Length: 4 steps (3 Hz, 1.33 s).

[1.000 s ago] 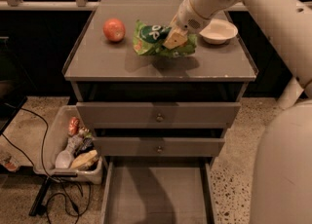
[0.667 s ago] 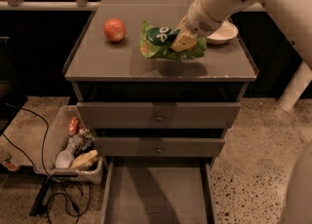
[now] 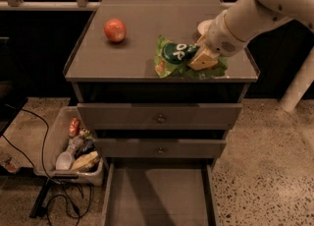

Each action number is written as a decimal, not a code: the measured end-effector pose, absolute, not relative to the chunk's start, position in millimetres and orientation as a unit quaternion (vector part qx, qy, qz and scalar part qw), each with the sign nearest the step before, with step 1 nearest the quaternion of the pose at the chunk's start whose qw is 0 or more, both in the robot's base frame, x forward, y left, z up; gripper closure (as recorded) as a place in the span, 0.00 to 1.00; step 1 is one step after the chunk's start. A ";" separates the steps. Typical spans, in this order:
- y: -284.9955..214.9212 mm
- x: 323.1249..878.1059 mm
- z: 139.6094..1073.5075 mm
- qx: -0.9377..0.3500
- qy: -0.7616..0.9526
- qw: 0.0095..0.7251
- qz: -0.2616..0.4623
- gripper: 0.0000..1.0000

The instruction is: Place green rice chip bag into bottom drawer

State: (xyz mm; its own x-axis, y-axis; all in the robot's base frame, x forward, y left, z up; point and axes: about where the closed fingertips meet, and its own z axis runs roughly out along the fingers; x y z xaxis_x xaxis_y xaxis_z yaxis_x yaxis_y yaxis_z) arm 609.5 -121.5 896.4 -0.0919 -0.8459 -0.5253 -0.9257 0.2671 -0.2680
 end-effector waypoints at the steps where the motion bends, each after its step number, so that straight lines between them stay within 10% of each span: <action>1: -132.2 558.9 876.4 -0.588 0.754 0.285 0.070 1.00; 4: -114.0 550.6 823.0 -0.577 0.762 0.268 0.118 1.00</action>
Offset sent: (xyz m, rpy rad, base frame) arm -0.0396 -0.0084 -0.0098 -0.0008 0.0238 -0.0337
